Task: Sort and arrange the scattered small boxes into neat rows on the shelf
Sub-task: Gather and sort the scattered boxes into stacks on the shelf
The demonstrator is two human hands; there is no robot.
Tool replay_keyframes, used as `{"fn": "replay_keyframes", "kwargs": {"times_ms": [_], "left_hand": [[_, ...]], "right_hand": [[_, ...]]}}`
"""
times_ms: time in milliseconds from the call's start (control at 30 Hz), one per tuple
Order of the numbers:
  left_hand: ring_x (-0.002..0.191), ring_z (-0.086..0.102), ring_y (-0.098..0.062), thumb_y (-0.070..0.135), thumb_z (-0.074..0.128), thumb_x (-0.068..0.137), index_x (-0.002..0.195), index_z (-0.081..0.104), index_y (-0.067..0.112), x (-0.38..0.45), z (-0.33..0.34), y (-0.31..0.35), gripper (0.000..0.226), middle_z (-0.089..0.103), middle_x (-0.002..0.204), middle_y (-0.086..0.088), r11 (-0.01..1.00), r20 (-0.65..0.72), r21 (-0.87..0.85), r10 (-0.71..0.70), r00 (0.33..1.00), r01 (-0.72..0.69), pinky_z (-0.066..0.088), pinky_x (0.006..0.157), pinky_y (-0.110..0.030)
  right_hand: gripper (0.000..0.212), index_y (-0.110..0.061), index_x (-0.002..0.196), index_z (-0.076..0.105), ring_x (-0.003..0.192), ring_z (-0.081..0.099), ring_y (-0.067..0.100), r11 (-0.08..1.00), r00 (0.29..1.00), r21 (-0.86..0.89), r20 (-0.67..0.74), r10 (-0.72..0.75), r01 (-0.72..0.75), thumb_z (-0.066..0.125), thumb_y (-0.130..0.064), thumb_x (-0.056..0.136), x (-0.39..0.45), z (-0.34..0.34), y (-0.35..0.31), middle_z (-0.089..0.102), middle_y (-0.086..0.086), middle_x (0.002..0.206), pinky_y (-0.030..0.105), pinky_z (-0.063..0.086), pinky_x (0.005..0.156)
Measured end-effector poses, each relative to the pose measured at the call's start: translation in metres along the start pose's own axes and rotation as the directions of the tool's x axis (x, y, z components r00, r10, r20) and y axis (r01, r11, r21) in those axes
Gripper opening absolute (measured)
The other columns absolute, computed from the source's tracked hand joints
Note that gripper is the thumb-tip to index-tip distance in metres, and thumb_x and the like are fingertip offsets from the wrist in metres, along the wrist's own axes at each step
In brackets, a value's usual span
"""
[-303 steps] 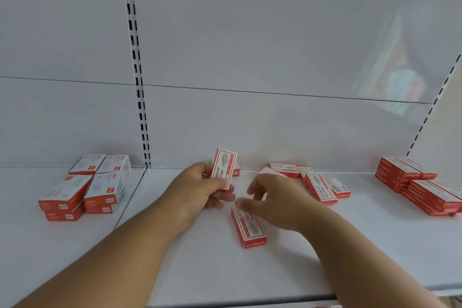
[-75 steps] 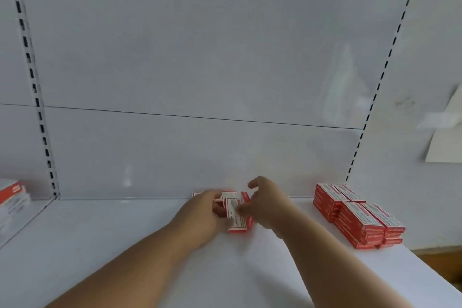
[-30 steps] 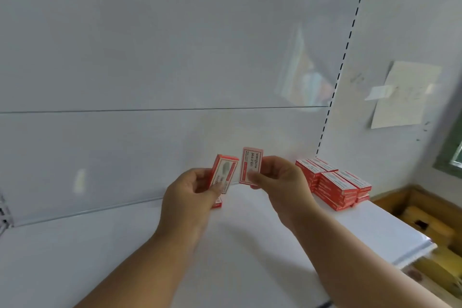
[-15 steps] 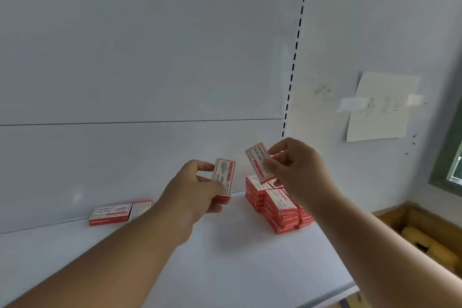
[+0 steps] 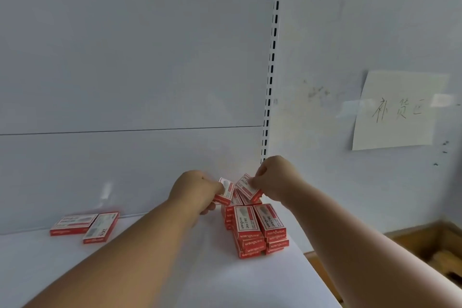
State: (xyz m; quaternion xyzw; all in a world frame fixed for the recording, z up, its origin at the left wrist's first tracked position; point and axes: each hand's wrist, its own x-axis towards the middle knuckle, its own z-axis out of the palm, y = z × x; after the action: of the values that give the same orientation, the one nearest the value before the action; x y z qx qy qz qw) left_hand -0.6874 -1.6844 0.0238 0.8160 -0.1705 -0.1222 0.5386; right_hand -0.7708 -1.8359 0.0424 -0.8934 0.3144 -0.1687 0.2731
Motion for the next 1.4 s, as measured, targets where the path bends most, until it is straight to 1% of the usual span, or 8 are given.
{"fn": "replay_keyframes", "kwargs": {"times_ms": [200,500,633,833,1033,1133,1267,1400], "left_hand": [[0.052,0.056,-0.019,0.026,0.073,0.081,0.070,0.062,0.010,0.002,0.004,-0.002,0.022,0.070,0.066,-0.006,0.994,0.064,0.113,0.005,0.998,-0.012,0.041,0.053,-0.025],[0.081,0.070,-0.029,0.043,0.063,0.088,0.083,0.065,0.006,-0.004,-0.027,-0.005,0.038,0.072,0.084,-0.011,0.956,-0.064,0.269,0.136,0.989,-0.115,0.056,0.079,-0.040],[0.079,0.067,-0.022,0.039,0.064,0.086,0.079,0.061,0.018,-0.006,-0.067,-0.026,0.021,0.068,0.079,0.000,0.937,-0.121,0.311,0.206,0.971,-0.161,0.053,0.073,-0.034],[0.074,0.066,-0.020,0.025,0.062,0.086,0.090,0.058,0.028,-0.008,-0.161,-0.087,0.007,0.066,0.085,0.002,0.952,-0.225,0.299,0.130,0.966,-0.058,0.052,0.061,-0.029],[0.097,0.059,-0.017,0.018,0.057,0.085,0.101,0.061,0.030,0.004,-0.236,-0.141,0.020,0.062,0.102,0.008,0.790,-0.158,0.605,0.242,0.957,-0.100,0.049,0.080,-0.029],[0.104,0.054,-0.020,0.018,0.060,0.084,0.103,0.063,0.028,0.010,-0.243,-0.158,0.022,0.061,0.106,0.007,0.745,-0.084,0.623,0.370,0.925,-0.241,0.047,0.087,-0.035],[0.109,0.050,-0.017,0.023,0.055,0.085,0.114,0.056,0.035,0.019,-0.239,-0.173,0.032,0.057,0.116,0.015,0.667,-0.011,0.683,0.416,0.909,-0.297,0.041,0.087,-0.030],[0.115,0.046,-0.016,0.041,0.054,0.086,0.123,0.050,0.038,0.022,-0.238,-0.174,0.037,0.050,0.123,0.017,0.625,-0.008,0.736,0.395,0.919,-0.262,0.038,0.091,-0.031]], "right_hand": [[0.025,-0.012,0.087,0.070,0.075,0.068,0.015,0.969,0.996,-0.237,0.077,-0.055,0.072,0.072,-0.036,0.083,0.010,0.002,0.001,0.072,0.000,0.083,0.029,0.059,0.069],[0.018,-0.008,0.087,0.066,0.070,0.066,0.018,0.964,0.986,-0.223,-0.044,-0.159,0.146,0.057,-0.024,0.085,-0.001,0.005,-0.030,0.071,0.008,0.083,0.033,0.058,0.069],[0.014,-0.010,0.083,0.060,0.074,0.061,0.021,0.949,0.963,-0.189,-0.049,-0.265,0.252,0.052,-0.021,0.083,-0.020,0.019,-0.077,0.067,0.006,0.083,0.030,0.050,0.063],[0.007,-0.017,0.081,0.054,0.081,0.058,0.023,0.919,0.922,-0.073,0.030,-0.386,0.388,0.050,-0.020,0.086,-0.057,0.101,-0.166,0.062,0.001,0.088,0.027,0.043,0.064],[0.020,-0.012,0.102,0.059,0.087,0.057,0.024,0.938,0.942,-0.127,0.138,-0.306,0.323,0.048,-0.009,0.086,-0.064,0.178,-0.218,0.059,0.005,0.103,0.029,0.047,0.072],[0.029,-0.014,0.113,0.056,0.102,0.055,0.028,0.949,0.961,-0.158,0.090,-0.262,0.273,0.054,-0.032,0.090,-0.069,0.206,-0.215,0.051,0.007,0.114,0.032,0.046,0.082],[0.058,-0.019,0.119,0.050,0.110,0.054,0.028,0.938,0.974,-0.284,0.166,-0.156,0.199,0.060,-0.062,0.080,-0.070,0.214,-0.198,0.052,0.006,0.117,0.034,0.044,0.087],[0.051,-0.018,0.120,0.054,0.105,0.059,0.023,0.951,0.976,-0.265,0.185,-0.116,0.163,0.064,-0.049,0.080,-0.066,0.209,-0.188,0.062,0.002,0.114,0.031,0.050,0.085]]}}
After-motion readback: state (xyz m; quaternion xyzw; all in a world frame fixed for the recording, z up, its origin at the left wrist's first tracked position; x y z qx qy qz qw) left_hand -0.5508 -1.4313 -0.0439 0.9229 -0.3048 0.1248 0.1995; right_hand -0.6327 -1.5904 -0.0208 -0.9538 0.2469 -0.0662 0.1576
